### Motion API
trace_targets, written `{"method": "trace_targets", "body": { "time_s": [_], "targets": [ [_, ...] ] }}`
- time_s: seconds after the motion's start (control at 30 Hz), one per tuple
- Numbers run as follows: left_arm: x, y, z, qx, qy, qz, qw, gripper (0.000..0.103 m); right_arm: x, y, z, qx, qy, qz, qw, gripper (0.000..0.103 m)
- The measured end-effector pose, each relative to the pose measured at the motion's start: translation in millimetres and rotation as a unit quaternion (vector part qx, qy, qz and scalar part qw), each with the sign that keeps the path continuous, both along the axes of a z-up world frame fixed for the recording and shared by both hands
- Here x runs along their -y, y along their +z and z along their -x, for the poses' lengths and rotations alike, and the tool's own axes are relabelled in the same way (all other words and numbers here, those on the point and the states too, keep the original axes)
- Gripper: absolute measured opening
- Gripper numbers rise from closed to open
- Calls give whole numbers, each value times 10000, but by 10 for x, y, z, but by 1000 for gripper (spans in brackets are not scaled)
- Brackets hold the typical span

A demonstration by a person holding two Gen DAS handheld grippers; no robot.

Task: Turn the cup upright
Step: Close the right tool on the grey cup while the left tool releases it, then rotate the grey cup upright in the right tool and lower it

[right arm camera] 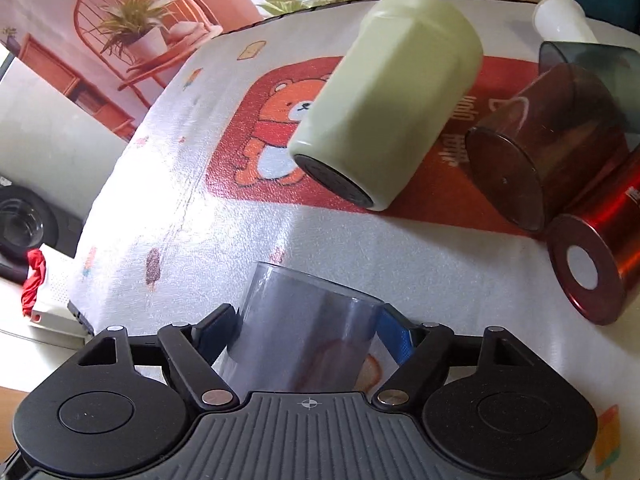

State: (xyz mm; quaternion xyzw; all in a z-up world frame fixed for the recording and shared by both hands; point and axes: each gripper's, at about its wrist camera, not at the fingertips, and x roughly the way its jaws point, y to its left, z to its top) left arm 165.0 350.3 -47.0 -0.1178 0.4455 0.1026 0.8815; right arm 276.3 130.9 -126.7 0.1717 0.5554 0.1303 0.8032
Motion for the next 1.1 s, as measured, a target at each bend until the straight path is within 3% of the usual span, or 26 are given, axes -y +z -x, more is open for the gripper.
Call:
{"method": "trace_targets", "body": {
  "time_s": [0.6,0.83,1.1],
  "targets": [
    [332,57,81,-117,-335,-197,9992,90,772,-55,554,284,-282,-16,9992,74],
    [506,63,165,-268,-472,114,9985,90,961,-48,797,436,-400,59,9982,73],
    [675,54,266,-337,-515,9,9981,90,1099,-16,1030,768,-424,252,9958,73]
  ]
}}
